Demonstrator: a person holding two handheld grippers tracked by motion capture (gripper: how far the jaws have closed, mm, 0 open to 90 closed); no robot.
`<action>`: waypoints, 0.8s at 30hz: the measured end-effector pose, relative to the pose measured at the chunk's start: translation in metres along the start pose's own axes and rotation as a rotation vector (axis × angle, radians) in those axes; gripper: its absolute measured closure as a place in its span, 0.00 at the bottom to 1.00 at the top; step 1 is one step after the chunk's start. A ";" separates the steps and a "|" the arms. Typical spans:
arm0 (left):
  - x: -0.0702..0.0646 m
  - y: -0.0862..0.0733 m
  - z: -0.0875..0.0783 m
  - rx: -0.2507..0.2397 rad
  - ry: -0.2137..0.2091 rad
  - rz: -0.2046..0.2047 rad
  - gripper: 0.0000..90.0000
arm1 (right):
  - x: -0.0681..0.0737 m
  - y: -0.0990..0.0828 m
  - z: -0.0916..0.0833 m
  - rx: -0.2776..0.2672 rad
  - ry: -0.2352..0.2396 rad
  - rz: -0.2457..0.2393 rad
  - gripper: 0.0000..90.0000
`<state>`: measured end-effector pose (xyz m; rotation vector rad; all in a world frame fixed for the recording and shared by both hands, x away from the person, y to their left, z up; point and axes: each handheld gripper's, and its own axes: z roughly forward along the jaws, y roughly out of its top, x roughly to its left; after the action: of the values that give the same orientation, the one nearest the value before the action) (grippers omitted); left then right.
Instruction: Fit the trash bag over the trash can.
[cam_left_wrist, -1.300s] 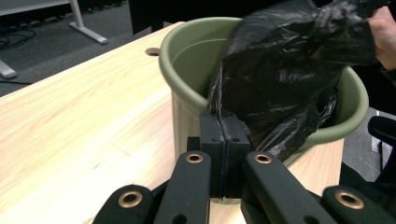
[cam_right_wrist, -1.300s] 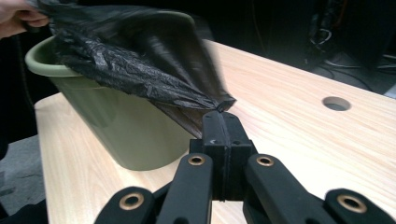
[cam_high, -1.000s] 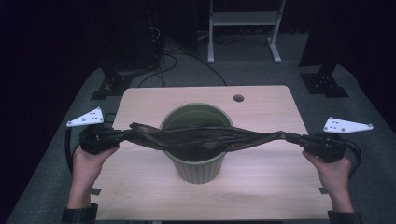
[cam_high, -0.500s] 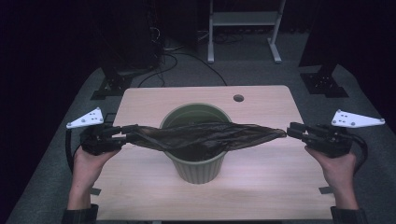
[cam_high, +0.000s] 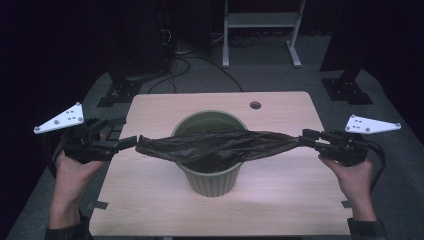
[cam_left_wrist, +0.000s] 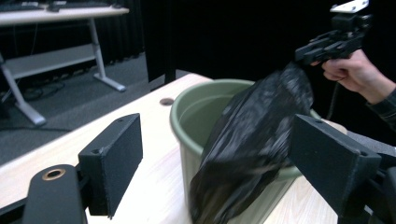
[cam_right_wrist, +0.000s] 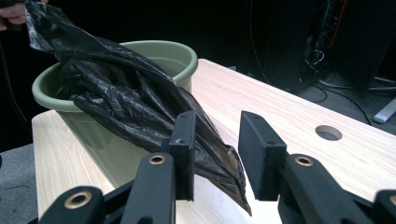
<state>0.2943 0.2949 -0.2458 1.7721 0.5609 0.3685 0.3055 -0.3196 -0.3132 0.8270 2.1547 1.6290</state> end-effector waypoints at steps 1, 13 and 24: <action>-0.002 0.004 0.002 -0.001 -0.010 0.008 0.18 | 0.000 0.000 0.001 0.000 0.001 -0.001 0.73; -0.027 0.022 0.066 0.061 -0.130 0.070 0.16 | 0.003 0.008 0.008 0.004 0.021 -0.011 0.73; -0.034 0.010 0.103 0.164 -0.155 0.090 0.16 | 0.005 0.009 0.010 0.006 0.030 -0.016 0.73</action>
<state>0.3211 0.1908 -0.2629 1.9691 0.4115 0.2502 0.3100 -0.3073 -0.3077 0.7896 2.1823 1.6372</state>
